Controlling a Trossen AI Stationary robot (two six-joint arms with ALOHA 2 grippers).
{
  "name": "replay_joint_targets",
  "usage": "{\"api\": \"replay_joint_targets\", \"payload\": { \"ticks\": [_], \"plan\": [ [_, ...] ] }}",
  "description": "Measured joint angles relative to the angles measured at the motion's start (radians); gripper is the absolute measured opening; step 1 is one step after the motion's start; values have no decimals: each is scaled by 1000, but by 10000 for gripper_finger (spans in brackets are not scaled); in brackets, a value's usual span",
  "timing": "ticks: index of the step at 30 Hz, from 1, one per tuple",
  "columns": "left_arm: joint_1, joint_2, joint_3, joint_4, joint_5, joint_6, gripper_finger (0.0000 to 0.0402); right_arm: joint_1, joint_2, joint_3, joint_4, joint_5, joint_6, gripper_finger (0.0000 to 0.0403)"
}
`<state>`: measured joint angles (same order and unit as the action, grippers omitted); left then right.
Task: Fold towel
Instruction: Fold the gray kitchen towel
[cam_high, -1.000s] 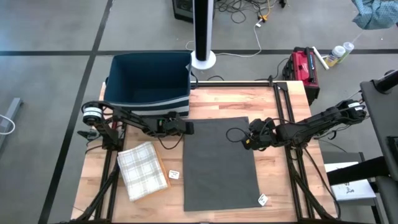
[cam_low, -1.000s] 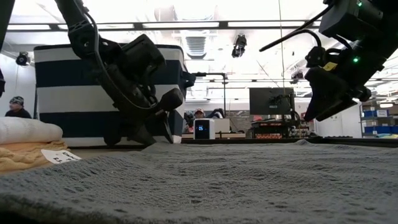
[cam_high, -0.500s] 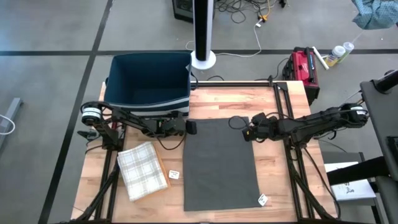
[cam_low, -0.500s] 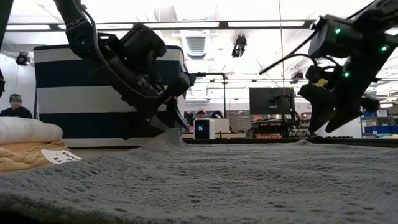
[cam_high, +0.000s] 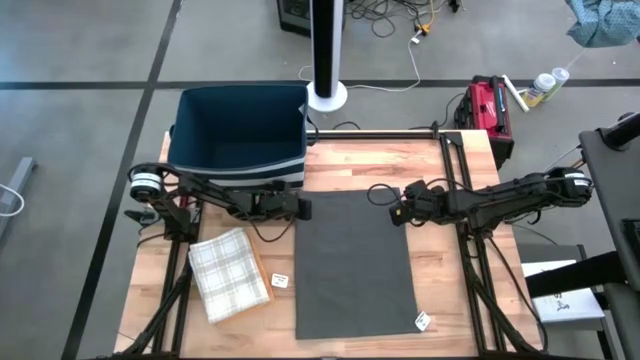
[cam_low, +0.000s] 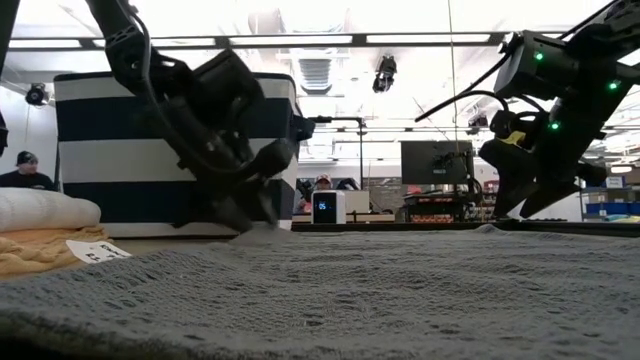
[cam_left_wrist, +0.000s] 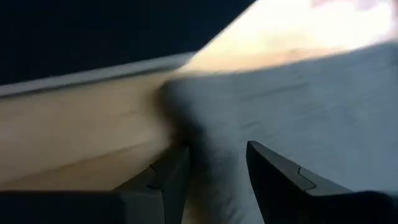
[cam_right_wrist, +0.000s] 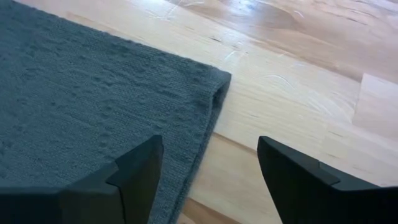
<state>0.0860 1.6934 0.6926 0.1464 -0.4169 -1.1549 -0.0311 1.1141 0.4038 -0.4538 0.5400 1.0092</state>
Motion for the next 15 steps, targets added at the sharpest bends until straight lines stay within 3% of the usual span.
{"api": "replay_joint_targets", "payload": {
  "ticks": [6, 15],
  "plan": [
    [1, -19, 2, -173, -17, -53, 151, 0, 0, 0, 10, 0, -13, 253],
    [0, 38, 3, -22, 35, -67, 151, 0, 1, 0, 34, 0, -26, 263]
  ]
}}
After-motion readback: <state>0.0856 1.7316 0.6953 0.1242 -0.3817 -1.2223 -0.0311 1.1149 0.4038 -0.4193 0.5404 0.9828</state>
